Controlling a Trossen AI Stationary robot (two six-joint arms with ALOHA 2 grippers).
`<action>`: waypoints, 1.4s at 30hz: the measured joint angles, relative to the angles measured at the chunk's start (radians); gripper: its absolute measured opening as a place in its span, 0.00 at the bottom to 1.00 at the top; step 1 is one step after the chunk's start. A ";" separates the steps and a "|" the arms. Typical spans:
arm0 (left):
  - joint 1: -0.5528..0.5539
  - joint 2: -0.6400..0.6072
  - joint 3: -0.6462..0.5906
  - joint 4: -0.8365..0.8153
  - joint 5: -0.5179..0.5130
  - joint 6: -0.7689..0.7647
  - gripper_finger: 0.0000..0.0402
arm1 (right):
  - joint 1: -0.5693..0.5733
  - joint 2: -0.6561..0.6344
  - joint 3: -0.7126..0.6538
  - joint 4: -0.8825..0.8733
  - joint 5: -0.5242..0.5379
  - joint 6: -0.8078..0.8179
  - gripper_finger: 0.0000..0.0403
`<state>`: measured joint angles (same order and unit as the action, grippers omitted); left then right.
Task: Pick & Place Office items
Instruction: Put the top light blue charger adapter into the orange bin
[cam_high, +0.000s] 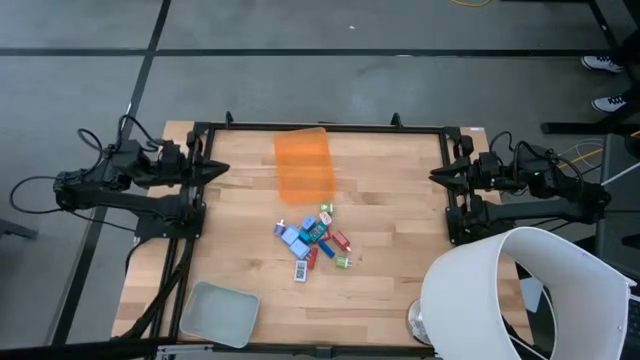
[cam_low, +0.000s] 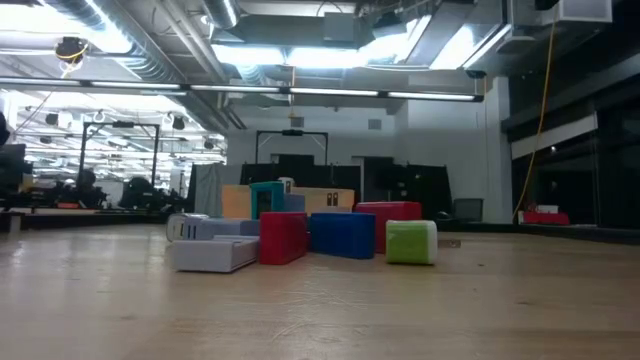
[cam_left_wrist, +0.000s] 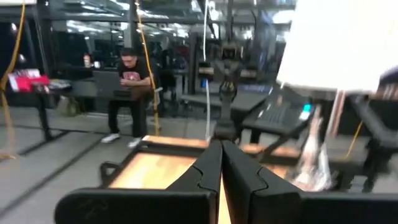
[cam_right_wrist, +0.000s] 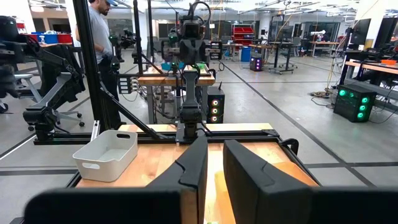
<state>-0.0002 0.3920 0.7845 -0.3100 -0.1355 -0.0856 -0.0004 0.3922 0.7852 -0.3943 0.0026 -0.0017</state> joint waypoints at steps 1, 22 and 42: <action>0.000 0.000 0.000 0.013 0.000 -0.035 0.02 | 0.000 0.000 0.000 0.000 0.000 0.000 0.14; 0.000 0.008 0.000 0.179 -0.372 -0.140 0.03 | 0.000 0.000 0.000 0.000 0.000 0.000 0.14; 0.000 0.007 0.000 0.180 -0.619 -0.231 0.04 | 0.000 0.006 0.000 0.093 0.006 -0.171 0.14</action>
<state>-0.0002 0.3992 0.7845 -0.1303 -0.7549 -0.3165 -0.0002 0.3981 0.7849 -0.3015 0.0086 -0.1726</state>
